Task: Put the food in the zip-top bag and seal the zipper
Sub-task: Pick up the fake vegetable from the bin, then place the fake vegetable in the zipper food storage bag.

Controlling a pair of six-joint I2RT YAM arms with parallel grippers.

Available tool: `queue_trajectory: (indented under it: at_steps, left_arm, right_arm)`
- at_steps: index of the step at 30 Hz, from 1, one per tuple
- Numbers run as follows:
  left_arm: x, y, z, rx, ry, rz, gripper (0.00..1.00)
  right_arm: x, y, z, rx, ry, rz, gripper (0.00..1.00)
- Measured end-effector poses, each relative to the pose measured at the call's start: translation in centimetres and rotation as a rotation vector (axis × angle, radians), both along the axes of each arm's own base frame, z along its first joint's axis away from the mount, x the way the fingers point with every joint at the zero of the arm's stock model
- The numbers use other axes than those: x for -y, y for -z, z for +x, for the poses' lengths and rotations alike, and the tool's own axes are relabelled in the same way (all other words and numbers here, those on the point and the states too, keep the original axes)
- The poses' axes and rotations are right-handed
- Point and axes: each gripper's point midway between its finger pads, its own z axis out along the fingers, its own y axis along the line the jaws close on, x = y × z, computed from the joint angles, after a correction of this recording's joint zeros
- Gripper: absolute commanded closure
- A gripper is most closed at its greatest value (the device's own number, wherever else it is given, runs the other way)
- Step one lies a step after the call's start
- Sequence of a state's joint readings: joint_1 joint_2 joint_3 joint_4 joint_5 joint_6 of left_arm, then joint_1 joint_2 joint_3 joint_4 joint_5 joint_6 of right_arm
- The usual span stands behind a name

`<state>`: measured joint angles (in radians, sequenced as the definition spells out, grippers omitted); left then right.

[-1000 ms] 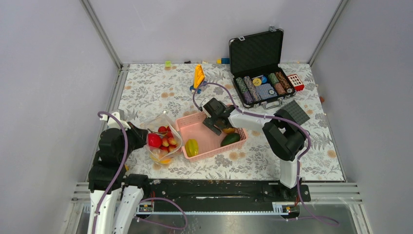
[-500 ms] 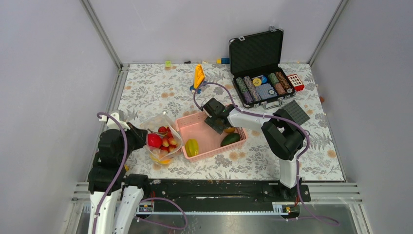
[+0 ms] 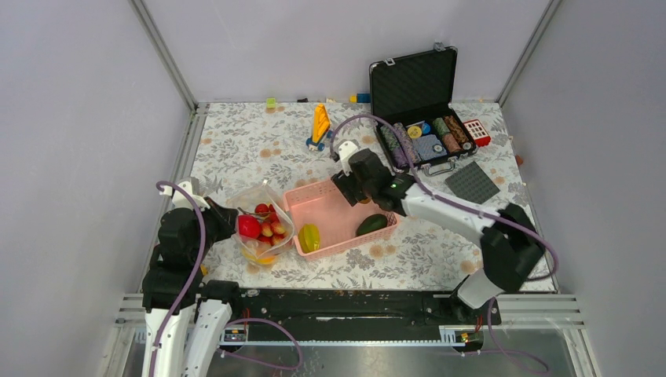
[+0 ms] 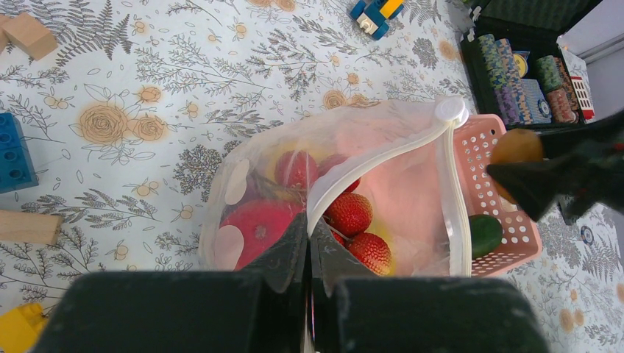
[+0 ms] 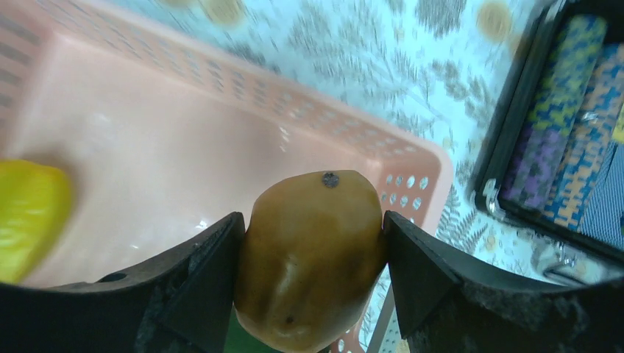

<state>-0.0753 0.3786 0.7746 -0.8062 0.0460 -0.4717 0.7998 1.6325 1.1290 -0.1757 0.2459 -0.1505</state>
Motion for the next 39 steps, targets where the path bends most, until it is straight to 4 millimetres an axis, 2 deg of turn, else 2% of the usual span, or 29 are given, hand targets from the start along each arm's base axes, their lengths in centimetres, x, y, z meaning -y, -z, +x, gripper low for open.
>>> queue_trajectory:
  at_steps: [4, 5, 9, 20, 23, 27, 34, 39]
  left_arm:
    - [0.0, 0.0, 0.0, -0.001, 0.000, 0.000, 1.00]
    - [0.0, 0.0, 0.0, -0.001, 0.000, 0.000, 1.00]
    - [0.0, 0.0, 0.0, -0.002, 0.001, -0.001, 1.00]
    - [0.3, 0.0, 0.0, -0.003, 0.016, -0.008, 1.00]
    - [0.4, 0.0, -0.1, -0.003, 0.023, -0.012, 1.00]
    - [0.7, 0.0, -0.1, -0.003, 0.038, -0.018, 1.00]
    - [0.9, -0.1, -0.1, 0.002, 0.049, -0.023, 1.00]
    - [0.9, -0.2, -0.1, 0.004, 0.051, -0.024, 1.00]
  right_arm:
    - [-1.5, -6.0, -1.0, 0.093, -0.045, 0.216, 0.80]
    - [-1.8, -6.9, -1.2, 0.108, -0.059, 0.253, 0.80]
    - [-4.3, -11.9, -3.9, 0.170, -0.188, 0.452, 0.81]
    - [-14.5, -20.2, -13.2, 0.129, -0.619, 0.695, 0.81]
    - [-17.0, -20.6, -15.6, 0.104, -0.712, 0.729, 0.81]
    - [-19.7, -19.4, -17.3, 0.062, -0.781, 0.740, 0.80]
    - [-23.6, -16.7, -16.3, 0.023, -0.798, 0.709, 0.78]
    - [-25.2, -14.6, -14.6, 0.026, -0.749, 0.669, 0.76]
